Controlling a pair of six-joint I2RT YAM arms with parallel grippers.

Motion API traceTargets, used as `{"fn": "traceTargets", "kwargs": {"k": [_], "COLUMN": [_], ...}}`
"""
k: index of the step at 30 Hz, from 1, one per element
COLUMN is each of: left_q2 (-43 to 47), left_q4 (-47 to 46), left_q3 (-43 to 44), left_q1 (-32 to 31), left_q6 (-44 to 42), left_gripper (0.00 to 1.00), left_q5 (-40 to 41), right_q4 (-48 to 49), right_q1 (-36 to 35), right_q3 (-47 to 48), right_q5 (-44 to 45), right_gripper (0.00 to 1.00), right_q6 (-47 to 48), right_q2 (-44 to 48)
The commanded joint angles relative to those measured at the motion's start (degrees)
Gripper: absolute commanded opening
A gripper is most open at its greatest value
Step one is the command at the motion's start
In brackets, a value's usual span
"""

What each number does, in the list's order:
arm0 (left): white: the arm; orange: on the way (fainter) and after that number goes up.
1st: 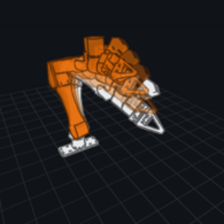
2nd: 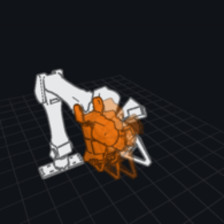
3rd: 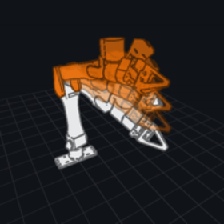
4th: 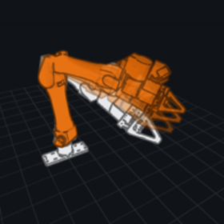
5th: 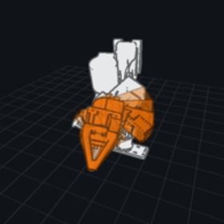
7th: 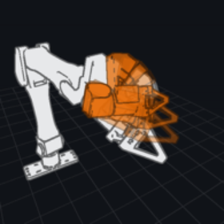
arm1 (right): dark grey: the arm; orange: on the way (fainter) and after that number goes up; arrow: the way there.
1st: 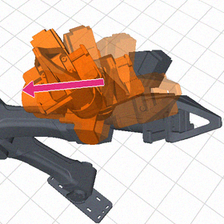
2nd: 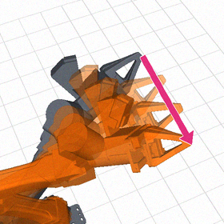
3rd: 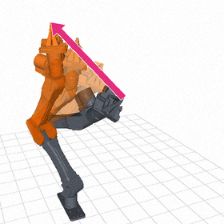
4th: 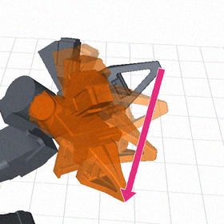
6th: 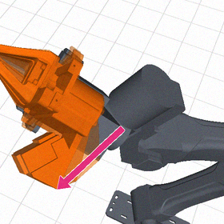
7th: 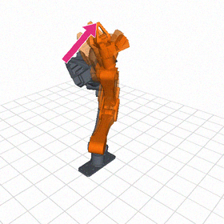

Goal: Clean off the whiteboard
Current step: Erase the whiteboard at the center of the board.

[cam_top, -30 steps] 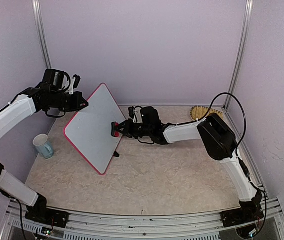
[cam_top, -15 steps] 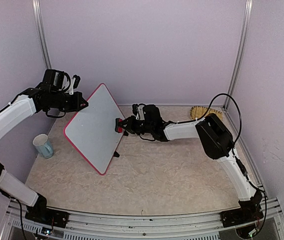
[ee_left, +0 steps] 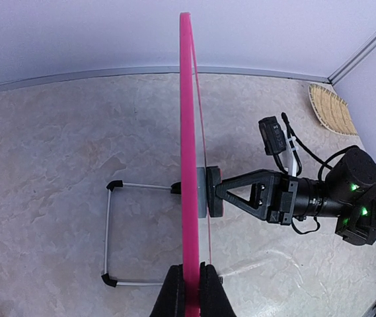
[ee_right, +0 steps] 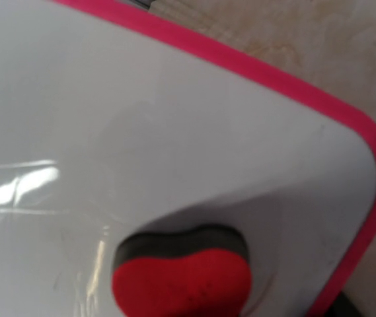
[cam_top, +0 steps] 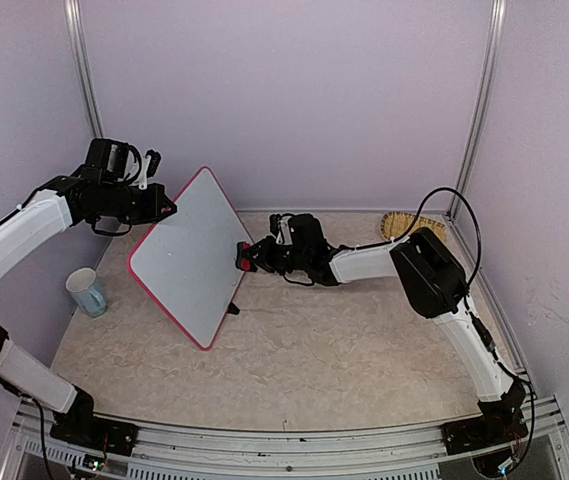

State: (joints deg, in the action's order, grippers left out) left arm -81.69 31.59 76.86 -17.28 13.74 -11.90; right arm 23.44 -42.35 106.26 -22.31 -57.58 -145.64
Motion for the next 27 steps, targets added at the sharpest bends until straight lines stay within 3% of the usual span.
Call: {"fn": "traceTargets", "kwargs": {"k": [1, 7, 19, 27], "left_q2": [-0.3, -0.7, -0.6, -0.9], "left_q4": [1.5, 1.6, 1.5, 1.6], "left_q3": [-1.5, -1.2, -1.3, -1.0], "left_q1": [-1.2, -1.2, -1.3, -1.3], "left_q6": [-2.7, -2.5, -2.6, -2.6], "left_gripper": [0.0, 0.0, 0.0, 0.0], "left_q5": [-3.7, -3.9, -4.1, -4.1], "right_q4": [0.1, 5.7, 12.8, 7.4], "right_q1": [-0.9, -2.5, -3.1, -2.3], "right_q3": [-0.7, -0.1, 1.2, 1.7], "right_q5": [-2.6, -5.3, -10.6, -8.0], "right_gripper": [0.07, 0.08, 0.08, 0.08], "right_q6": [-0.1, 1.7, -2.1, -1.9], "right_q2": [-1.1, 3.3, 2.0, 0.8]}}
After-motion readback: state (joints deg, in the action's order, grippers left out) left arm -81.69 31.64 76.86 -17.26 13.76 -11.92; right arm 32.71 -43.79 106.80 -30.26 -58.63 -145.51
